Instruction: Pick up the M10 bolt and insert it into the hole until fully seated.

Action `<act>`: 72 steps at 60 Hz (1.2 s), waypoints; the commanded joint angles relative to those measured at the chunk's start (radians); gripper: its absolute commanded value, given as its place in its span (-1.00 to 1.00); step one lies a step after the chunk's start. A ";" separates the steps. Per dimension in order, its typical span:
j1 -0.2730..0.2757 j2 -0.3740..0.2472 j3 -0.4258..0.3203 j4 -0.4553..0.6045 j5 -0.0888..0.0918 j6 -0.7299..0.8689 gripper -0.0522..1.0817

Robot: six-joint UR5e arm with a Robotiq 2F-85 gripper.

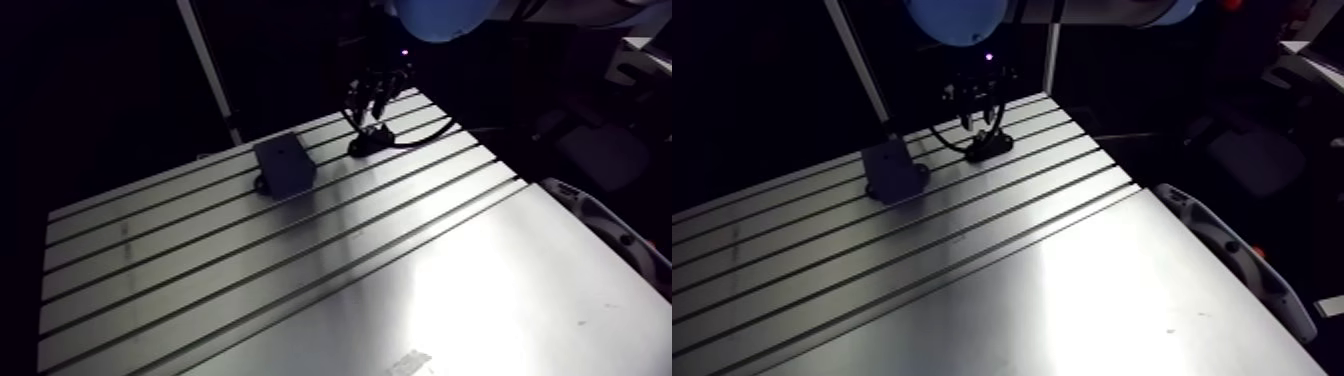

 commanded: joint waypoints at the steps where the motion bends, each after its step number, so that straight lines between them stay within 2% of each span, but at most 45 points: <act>1: 0.000 0.005 0.009 -0.004 -0.002 0.007 0.05; 44: -0.003 0.009 0.010 -0.005 -0.005 0.012 0.05; 53: -0.001 0.015 0.010 -0.046 -0.008 0.011 0.05; 72: -0.001 0.017 0.016 -0.047 -0.009 0.011 0.05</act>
